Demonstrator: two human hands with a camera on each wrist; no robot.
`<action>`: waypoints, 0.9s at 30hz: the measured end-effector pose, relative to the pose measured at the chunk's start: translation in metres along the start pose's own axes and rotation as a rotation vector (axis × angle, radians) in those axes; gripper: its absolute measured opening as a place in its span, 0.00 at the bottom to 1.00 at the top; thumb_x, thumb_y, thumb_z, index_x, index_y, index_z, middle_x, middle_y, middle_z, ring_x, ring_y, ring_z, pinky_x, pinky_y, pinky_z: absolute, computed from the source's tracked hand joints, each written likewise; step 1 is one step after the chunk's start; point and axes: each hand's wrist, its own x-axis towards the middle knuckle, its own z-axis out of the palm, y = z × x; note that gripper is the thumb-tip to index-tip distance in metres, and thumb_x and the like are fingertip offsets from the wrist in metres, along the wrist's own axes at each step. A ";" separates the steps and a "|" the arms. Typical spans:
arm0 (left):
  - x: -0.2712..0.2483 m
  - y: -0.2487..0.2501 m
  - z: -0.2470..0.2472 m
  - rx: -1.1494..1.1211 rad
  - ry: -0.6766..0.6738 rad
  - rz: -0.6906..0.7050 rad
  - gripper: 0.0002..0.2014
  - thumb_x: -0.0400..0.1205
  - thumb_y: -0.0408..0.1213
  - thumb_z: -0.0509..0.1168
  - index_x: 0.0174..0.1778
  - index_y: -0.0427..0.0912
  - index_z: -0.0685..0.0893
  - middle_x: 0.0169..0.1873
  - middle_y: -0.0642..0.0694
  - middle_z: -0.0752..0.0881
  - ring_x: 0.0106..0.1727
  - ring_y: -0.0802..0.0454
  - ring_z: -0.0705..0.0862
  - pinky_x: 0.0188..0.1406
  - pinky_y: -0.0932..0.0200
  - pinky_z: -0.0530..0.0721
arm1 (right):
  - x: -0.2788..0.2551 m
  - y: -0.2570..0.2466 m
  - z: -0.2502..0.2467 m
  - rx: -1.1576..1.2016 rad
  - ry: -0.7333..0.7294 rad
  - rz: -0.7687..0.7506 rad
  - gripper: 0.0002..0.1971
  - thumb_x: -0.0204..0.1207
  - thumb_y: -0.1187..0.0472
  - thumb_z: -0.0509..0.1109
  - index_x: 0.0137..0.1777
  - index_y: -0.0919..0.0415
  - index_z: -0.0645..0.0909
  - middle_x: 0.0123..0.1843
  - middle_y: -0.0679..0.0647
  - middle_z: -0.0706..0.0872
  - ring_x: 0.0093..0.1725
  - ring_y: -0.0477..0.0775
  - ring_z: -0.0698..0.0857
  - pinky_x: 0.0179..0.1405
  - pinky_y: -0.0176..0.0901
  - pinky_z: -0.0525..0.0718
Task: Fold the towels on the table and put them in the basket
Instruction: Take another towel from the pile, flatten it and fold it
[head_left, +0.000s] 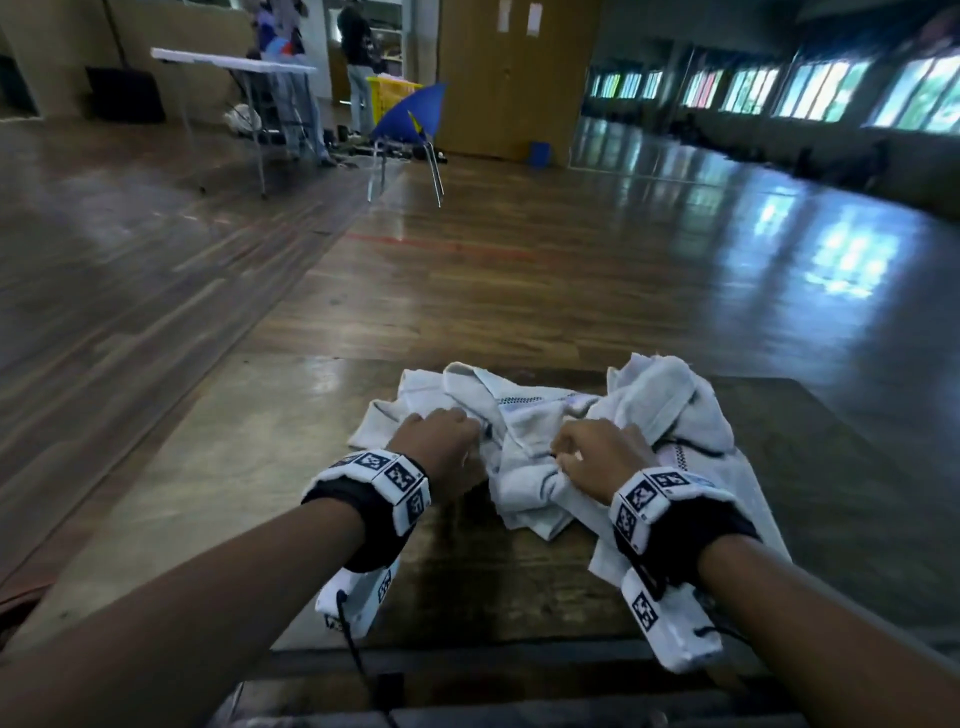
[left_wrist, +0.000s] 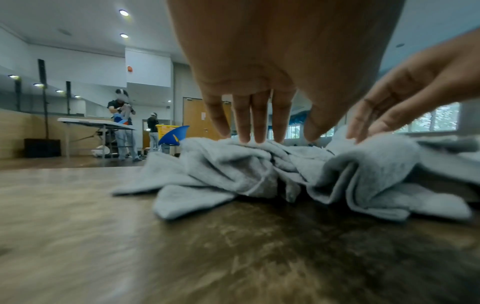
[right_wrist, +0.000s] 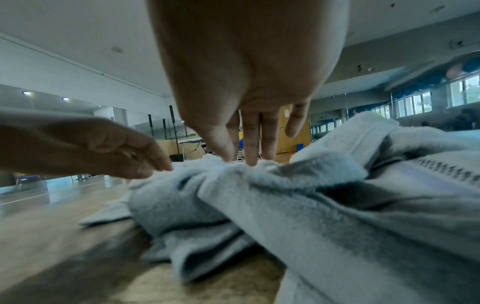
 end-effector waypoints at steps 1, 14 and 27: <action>0.012 0.003 0.006 -0.008 0.031 0.016 0.17 0.79 0.50 0.60 0.59 0.44 0.77 0.61 0.42 0.77 0.64 0.41 0.75 0.61 0.46 0.72 | 0.010 0.002 0.005 -0.012 0.028 0.019 0.12 0.78 0.56 0.62 0.59 0.48 0.80 0.63 0.48 0.84 0.67 0.53 0.78 0.66 0.51 0.71; 0.089 0.031 0.034 0.141 0.172 0.155 0.13 0.81 0.49 0.56 0.43 0.50 0.84 0.44 0.45 0.88 0.48 0.41 0.85 0.41 0.55 0.69 | 0.053 0.039 0.041 -0.013 0.100 0.050 0.07 0.75 0.47 0.65 0.49 0.40 0.83 0.62 0.51 0.82 0.65 0.56 0.76 0.61 0.55 0.70; 0.022 0.036 -0.054 0.131 0.372 0.232 0.09 0.80 0.47 0.57 0.47 0.52 0.82 0.43 0.48 0.89 0.46 0.42 0.85 0.54 0.49 0.73 | 0.003 0.025 -0.028 0.094 0.225 -0.100 0.05 0.76 0.55 0.62 0.50 0.52 0.75 0.49 0.52 0.85 0.54 0.58 0.81 0.54 0.49 0.67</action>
